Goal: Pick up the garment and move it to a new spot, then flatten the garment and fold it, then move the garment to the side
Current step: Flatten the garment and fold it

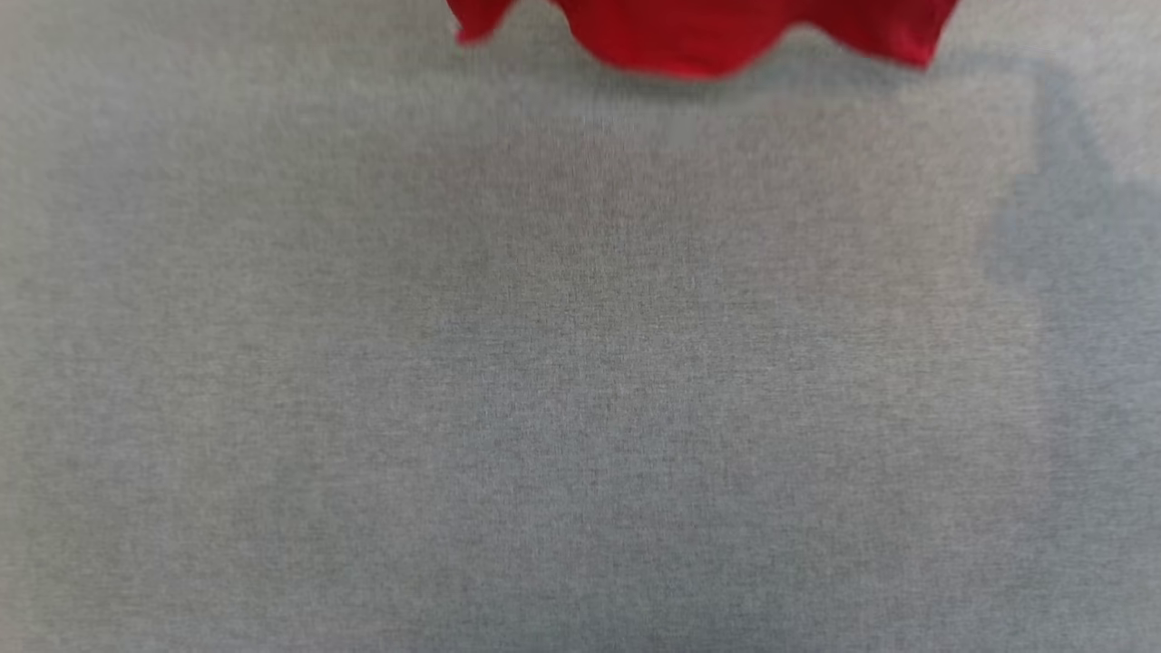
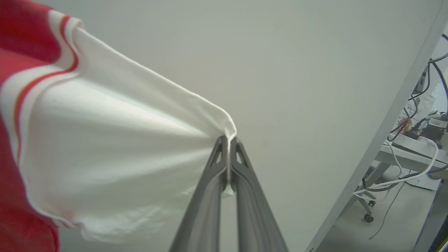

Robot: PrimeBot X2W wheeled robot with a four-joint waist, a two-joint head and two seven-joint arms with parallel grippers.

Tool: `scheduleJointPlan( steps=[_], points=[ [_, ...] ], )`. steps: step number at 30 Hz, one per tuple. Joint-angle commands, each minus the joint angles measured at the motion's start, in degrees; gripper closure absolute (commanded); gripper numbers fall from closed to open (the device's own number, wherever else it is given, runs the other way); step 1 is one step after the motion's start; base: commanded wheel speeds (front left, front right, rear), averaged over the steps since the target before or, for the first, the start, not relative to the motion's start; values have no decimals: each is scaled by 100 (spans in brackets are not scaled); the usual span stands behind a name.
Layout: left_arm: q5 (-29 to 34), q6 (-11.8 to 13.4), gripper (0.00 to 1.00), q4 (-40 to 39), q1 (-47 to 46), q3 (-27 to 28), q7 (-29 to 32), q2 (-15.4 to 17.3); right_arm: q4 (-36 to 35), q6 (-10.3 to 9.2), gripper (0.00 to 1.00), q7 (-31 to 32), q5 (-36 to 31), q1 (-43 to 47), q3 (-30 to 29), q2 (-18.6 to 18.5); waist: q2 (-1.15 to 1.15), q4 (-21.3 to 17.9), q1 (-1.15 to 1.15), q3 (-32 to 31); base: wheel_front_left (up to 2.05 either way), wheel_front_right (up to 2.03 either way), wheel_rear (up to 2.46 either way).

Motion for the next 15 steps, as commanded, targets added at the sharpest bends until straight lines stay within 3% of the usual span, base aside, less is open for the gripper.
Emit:
scheduleJointPlan(
  steps=[1, 6, 15],
  points=[
    [98, 3, 100, 229, -351, 13, -129, 27, 213, -13, 100, -99, -120, -293, 18, 26, 0, -15, -1, 924, 0, 0, 0],
    [242, -73, 100, 1210, -1540, -154, -653, -117, 1085, -13, 100, -505, -428, -1356, 202, 385, 0, -59, -1, 1361, 0, 0, 0],
    [466, -102, 100, 2806, -3062, -343, -1654, -485, 2447, -13, 100, -1460, -978, -2669, -10, 955, 0, -38, -1, 1726, 0, 0, 0]
  ],
)
